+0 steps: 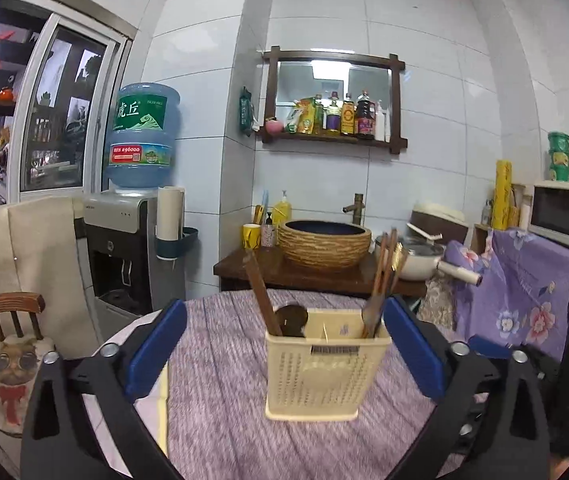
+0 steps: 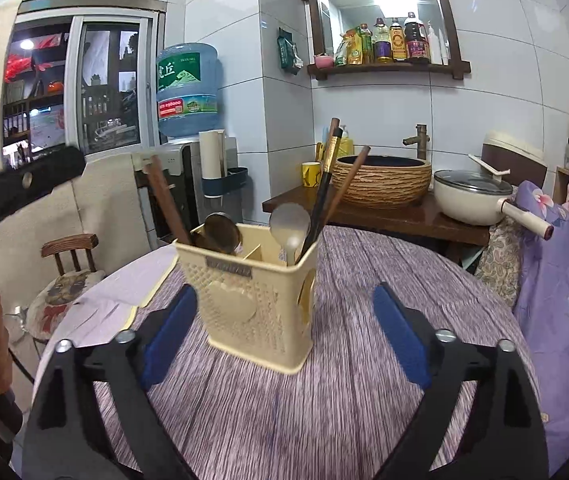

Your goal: Organize utensils

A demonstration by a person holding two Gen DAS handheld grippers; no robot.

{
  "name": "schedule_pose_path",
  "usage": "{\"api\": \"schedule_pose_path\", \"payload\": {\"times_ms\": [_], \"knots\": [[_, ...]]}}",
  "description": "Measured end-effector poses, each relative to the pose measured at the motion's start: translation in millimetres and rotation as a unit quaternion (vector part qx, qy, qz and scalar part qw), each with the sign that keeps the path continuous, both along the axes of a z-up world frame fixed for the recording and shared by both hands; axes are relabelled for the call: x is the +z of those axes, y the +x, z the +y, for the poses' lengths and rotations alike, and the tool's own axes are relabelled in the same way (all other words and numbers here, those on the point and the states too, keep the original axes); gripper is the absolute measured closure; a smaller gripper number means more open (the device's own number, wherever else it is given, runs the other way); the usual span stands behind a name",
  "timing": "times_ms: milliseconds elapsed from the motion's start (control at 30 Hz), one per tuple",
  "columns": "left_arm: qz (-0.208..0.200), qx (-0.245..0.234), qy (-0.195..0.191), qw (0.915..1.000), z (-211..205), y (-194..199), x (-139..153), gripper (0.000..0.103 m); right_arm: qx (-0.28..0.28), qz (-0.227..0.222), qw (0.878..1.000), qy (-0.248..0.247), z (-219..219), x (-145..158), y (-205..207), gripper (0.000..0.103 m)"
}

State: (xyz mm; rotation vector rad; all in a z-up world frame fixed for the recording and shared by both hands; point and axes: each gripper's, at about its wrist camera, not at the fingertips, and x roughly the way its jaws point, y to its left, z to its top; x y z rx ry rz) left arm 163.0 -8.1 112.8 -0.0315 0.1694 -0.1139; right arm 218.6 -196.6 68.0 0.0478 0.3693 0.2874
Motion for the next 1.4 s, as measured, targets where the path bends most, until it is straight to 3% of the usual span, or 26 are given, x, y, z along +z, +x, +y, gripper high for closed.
{"api": "schedule_pose_path", "payload": {"times_ms": [133, 233, 467, 700, 833, 967, 1400], "knots": [[0.013, -0.009, 0.021, 0.9997, -0.1, -36.8, -23.8, 0.005, 0.009, 0.006, 1.0, 0.019, -12.3, -15.3, -46.0, 0.006], [0.036, -0.015, 0.011, 0.9992, 1.9, -62.7, -48.3, 0.005, 0.017, 0.01, 1.0, 0.02, -14.8, -33.6, -77.0, 0.006], [0.066, 0.031, -0.026, 0.997, 7.7, -122.6, -107.6, 0.005, 0.0, 0.001, 1.0, 0.026, -17.2, -80.1, -157.3, 0.006], [0.089, 0.037, -0.029, 0.9949, 6.8, -157.1, -139.8, 0.005, -0.019, -0.001, 1.0, 0.014, -17.7, -109.2, -217.4, 0.006], [0.106, 0.025, -0.047, 0.9929, 8.1, -167.3, -149.0, 0.005, -0.01, 0.001, 1.0, 0.002, -12.2, -117.8, -244.7, 0.006], [0.086, 0.02, -0.028, 0.9957, 1.0, -177.9, -144.1, 0.005, 0.007, -0.016, 1.0, -0.005, -3.7, -112.5, -260.2, 0.006], [0.076, 0.01, -0.018, 0.9969, -0.7, -187.0, -142.7, 0.005, 0.014, -0.026, 0.999, -0.013, -1.3, -104.1, -265.0, 0.006]]}}
